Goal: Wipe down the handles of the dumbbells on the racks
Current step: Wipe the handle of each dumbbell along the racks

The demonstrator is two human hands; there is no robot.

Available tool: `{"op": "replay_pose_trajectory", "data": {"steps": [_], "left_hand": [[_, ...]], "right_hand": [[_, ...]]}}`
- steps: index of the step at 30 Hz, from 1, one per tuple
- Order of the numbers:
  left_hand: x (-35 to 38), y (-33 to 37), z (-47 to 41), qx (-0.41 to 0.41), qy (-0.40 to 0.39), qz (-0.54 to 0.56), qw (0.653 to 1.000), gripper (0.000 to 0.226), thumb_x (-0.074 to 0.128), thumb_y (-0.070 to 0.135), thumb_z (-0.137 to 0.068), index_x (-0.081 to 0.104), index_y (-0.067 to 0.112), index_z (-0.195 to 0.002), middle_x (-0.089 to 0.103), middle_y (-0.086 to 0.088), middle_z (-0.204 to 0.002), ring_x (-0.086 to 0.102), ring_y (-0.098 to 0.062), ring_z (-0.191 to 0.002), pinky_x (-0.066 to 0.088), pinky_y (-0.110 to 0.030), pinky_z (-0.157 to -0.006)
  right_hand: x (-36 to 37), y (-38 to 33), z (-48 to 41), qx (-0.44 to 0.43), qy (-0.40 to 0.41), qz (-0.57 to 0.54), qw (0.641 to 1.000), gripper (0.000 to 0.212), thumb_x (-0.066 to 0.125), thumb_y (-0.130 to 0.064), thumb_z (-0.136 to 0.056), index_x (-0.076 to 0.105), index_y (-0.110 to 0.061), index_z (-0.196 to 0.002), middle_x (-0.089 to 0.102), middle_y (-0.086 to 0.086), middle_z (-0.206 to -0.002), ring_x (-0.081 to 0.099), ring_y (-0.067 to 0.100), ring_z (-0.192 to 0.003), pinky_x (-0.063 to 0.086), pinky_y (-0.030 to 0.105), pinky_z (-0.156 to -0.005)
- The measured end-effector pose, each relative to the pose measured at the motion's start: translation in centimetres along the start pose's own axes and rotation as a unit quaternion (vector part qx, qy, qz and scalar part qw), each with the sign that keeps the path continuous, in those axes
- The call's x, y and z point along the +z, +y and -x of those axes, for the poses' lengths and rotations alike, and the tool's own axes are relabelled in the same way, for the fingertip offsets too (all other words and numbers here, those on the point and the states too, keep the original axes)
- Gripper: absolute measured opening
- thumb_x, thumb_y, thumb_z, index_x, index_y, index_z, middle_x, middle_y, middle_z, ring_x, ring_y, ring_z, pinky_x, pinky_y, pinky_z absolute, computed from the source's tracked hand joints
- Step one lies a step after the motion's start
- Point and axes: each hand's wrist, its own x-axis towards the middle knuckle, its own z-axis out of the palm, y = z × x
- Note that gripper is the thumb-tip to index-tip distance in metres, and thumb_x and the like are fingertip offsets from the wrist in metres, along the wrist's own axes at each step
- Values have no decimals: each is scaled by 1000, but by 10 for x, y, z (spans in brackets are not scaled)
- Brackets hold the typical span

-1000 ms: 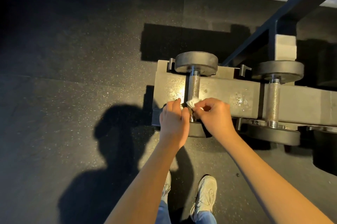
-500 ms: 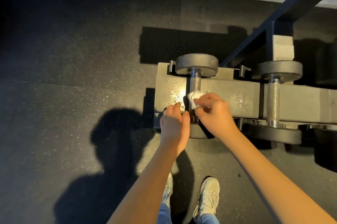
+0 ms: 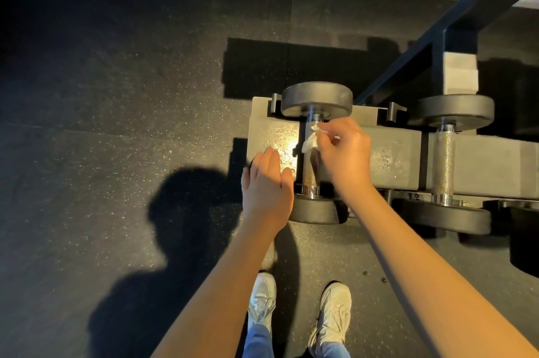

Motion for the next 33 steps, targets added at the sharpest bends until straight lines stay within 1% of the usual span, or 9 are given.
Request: {"op": "replay_pose_trajectory", "data": {"steps": [2,6,12,15,20,23,25,29,33], "left_hand": [[0,-1,0,7,-15,-35,999,50,21,31,-103,16,20,-152,3,5,-161,-6,-9,-146,-4,-36,-120],[-2,2,2,3,-35,-81,996,49,15,30,-104,15,18,-152,-7,3,-161,-14,-12,-146,-4,-37,-120],[-7,6,4,1,-56,-80,995,49,12,30,-104,14,19,-152,-8,4,-160,-15,-11,-145,-4,-37,-120],[-4,3,2,7,-48,-66,997,49,12,31,-104,15,19,-152,-8,5,-160,-15,-9,-145,-3,-38,-121],[-7,6,4,3,-60,-77,995,48,12,28,-104,19,16,-150,-4,2,-161,-13,-11,-146,-6,-35,-119],[-8,6,4,-1,-63,-82,995,48,12,28,-104,18,17,-151,-4,1,-161,-12,-13,-146,-6,-35,-119],[-8,6,4,-1,-65,-76,995,48,11,29,-104,17,17,-151,-5,1,-161,-13,-13,-146,-6,-35,-119],[-5,4,4,4,-55,-76,996,50,10,30,-104,18,18,-151,-4,2,-161,-14,-12,-146,-6,-35,-120],[0,0,3,8,-46,-68,997,50,10,32,-103,17,19,-151,-7,4,-160,-16,-10,-145,-7,-34,-119]], "right_hand": [[-2,3,15,0,-31,14,999,17,70,-14,-84,71,-5,-98,64,6,-97,58,13,-78,50,26,-70],[-9,9,33,0,-43,35,998,17,77,-13,-77,73,-2,-89,66,7,-81,58,17,-67,50,31,-61],[9,-3,-3,36,35,26,998,9,70,-14,-84,73,-6,-86,68,6,-85,58,12,-73,48,27,-67],[13,-8,-11,54,61,26,996,9,70,-14,-85,73,-6,-88,67,6,-90,57,10,-78,40,19,-69],[-7,5,31,0,-37,23,999,8,74,-7,-80,73,-2,-86,63,8,-79,57,16,-66,49,28,-59],[-14,6,32,12,-77,9,997,8,75,-5,-78,74,-2,-85,65,8,-79,56,14,-68,44,16,-62],[-8,4,15,19,-58,13,998,8,74,-9,-81,73,-3,-86,67,7,-85,58,12,-74,40,10,-67],[5,-2,3,58,14,8,998,9,72,-12,-83,73,-4,-85,68,7,-89,63,17,-80,50,27,-72],[-10,2,41,22,-54,31,998,8,77,-7,-76,74,-1,-82,66,9,-80,60,19,-66,53,35,-61]]}}
